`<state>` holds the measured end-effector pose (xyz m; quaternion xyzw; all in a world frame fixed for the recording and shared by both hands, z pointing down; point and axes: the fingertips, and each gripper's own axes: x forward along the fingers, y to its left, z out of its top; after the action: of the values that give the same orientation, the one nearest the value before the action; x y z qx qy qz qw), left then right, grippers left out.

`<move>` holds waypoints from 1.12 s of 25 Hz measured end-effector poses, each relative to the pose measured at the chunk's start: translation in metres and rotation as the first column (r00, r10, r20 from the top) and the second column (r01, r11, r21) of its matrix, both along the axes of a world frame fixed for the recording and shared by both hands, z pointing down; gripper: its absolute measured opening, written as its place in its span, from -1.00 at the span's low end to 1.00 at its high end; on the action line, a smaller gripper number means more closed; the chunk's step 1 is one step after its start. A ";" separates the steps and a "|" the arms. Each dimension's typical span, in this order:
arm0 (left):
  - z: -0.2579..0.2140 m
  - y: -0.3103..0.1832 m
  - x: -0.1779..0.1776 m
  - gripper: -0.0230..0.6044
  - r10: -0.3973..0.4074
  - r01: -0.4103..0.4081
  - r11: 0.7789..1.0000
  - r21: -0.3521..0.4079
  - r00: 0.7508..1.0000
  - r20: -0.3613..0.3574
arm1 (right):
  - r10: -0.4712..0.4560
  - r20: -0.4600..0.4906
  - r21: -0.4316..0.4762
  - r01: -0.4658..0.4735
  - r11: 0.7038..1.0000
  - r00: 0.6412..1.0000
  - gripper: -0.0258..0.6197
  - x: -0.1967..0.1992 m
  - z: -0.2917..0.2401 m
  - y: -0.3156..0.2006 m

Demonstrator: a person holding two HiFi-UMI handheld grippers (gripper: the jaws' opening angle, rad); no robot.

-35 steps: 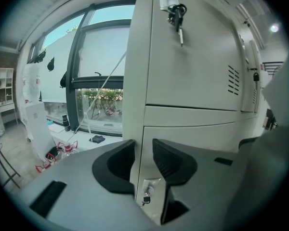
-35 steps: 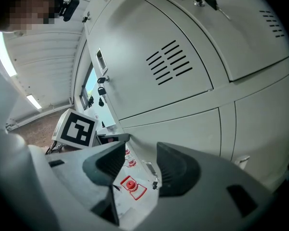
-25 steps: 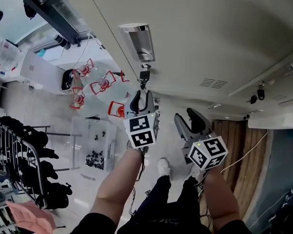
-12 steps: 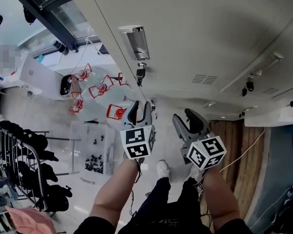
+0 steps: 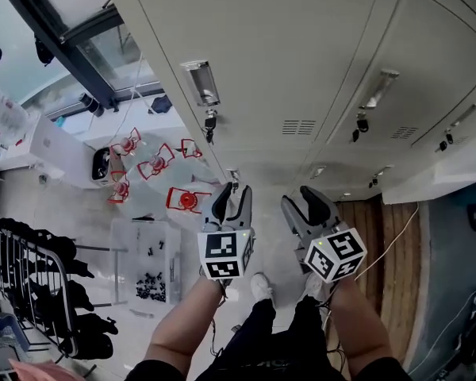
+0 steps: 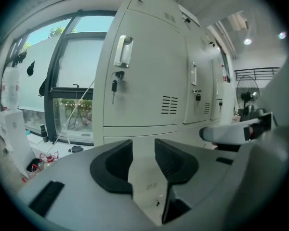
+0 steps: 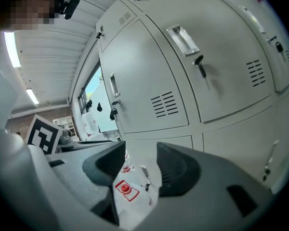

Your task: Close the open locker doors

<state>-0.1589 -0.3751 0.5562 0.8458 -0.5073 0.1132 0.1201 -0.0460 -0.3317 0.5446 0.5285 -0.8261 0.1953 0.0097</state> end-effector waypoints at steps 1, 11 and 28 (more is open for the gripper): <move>-0.006 0.006 0.007 -0.46 0.020 -0.019 1.000 0.009 1.000 -0.006 | 0.014 -0.006 0.009 -0.014 1.000 1.000 -0.34 0.006 -0.005 0.005; -0.060 0.073 0.081 -0.55 0.226 -0.222 0.973 0.068 0.972 -0.065 | 0.174 -0.046 0.085 -0.170 0.982 0.984 -0.34 0.081 -0.061 0.072; -0.136 0.230 0.146 -0.92 0.223 -0.197 0.960 0.196 0.968 -0.117 | 0.205 -0.105 0.247 -0.175 0.953 0.973 -0.91 0.175 -0.133 0.237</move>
<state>-0.0131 -0.1454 0.4205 0.9081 -0.4133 0.0195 0.0638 0.1287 -0.0948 0.4120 0.6145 -0.7863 0.0609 -0.0186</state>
